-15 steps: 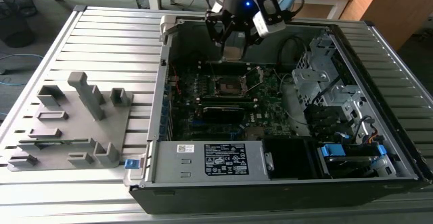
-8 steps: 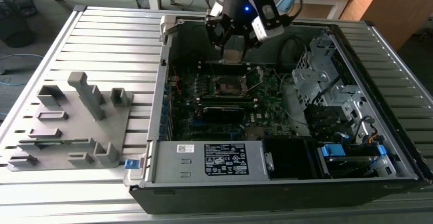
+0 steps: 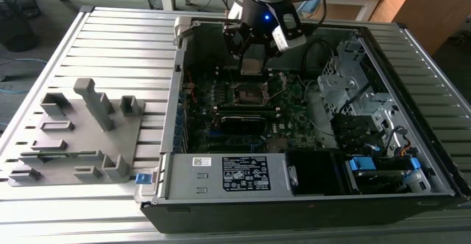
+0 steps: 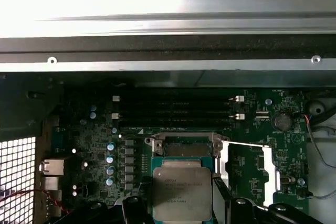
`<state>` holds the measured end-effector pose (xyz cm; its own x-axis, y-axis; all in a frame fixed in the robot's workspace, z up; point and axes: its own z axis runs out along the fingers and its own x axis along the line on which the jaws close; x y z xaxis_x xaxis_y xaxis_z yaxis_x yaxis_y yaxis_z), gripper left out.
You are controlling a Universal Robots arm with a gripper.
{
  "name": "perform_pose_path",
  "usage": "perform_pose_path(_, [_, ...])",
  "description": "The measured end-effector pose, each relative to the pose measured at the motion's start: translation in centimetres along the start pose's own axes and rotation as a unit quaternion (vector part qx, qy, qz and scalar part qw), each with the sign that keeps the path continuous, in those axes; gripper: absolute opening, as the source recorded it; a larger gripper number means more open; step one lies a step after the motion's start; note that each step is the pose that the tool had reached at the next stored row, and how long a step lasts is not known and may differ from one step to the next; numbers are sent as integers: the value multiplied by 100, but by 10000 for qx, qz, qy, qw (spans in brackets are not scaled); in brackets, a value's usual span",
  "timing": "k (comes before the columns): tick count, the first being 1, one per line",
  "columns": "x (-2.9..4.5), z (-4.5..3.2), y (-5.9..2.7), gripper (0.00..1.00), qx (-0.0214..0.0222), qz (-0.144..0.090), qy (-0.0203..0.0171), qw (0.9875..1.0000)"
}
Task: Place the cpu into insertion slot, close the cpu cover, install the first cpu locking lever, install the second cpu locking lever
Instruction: 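Place the cpu into insertion slot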
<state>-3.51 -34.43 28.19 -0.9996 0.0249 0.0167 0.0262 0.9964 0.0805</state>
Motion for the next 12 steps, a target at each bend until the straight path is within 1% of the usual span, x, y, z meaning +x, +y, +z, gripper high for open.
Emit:
perform_pose_path(2, [-1,38,-3,54,0,0,-1,10000])
perform_pose_path(12, [-21,70,-5,54,1,0,0,10000])
